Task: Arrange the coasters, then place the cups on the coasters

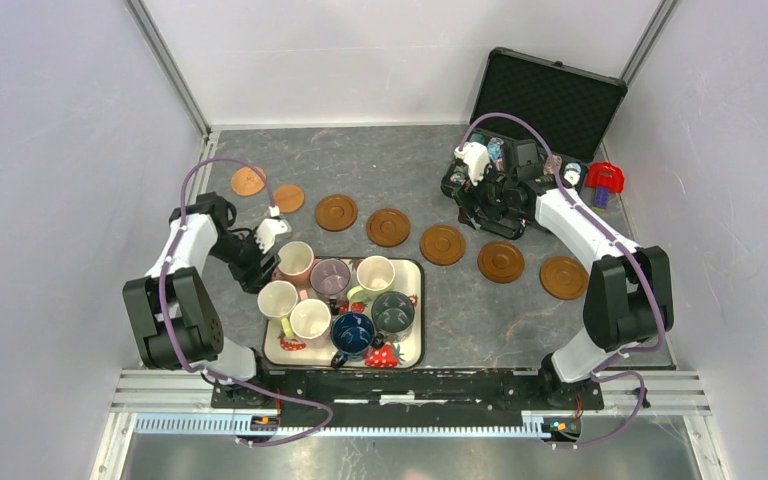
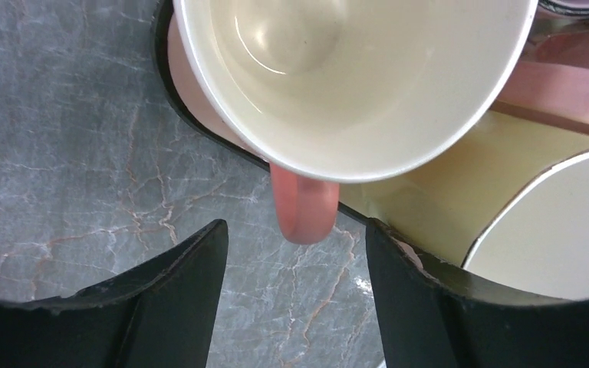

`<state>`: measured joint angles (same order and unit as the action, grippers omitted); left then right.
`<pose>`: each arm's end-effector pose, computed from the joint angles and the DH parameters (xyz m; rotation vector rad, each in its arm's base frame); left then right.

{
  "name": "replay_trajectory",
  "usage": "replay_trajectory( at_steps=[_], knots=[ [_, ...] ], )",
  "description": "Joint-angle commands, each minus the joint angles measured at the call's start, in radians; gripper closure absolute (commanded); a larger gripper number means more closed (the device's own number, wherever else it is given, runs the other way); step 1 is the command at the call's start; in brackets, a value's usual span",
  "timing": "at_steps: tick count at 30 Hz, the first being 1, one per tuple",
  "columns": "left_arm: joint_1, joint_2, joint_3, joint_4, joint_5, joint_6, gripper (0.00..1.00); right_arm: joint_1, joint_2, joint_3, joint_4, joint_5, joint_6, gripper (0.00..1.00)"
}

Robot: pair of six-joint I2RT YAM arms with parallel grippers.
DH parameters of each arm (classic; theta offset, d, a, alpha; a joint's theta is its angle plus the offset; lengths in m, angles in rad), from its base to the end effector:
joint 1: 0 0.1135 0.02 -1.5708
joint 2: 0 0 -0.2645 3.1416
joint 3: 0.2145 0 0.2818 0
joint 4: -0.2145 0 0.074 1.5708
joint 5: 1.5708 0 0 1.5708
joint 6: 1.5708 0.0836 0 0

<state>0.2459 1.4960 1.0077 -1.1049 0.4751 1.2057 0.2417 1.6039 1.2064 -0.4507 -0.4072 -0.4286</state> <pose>0.2695 0.0282 0.1528 1.2838 2.4829 -0.5270 0.3858 0.1292 0.2135 -0.9497 2.1673 0.4017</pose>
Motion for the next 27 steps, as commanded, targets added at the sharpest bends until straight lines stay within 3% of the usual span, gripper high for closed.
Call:
replay_trajectory(
  at_steps=[1,10,21,27],
  knots=[
    [-0.019,-0.032,-0.003,0.074,0.041,-0.039,0.29,0.004,-0.023,0.008,0.009,-0.004,-0.006,0.17],
    [-0.023,0.003,0.002,0.139,0.084,-0.078,0.4,0.004,-0.025,0.005,0.008,-0.007,-0.006,0.18],
    [-0.074,0.032,-0.024,0.181,0.1,-0.065,0.45,0.002,-0.022,0.01,0.009,-0.005,-0.007,0.18],
    [-0.077,0.016,-0.048,0.145,0.077,0.001,0.59,0.003,-0.025,0.004,0.009,-0.002,-0.008,0.18]
  ],
)
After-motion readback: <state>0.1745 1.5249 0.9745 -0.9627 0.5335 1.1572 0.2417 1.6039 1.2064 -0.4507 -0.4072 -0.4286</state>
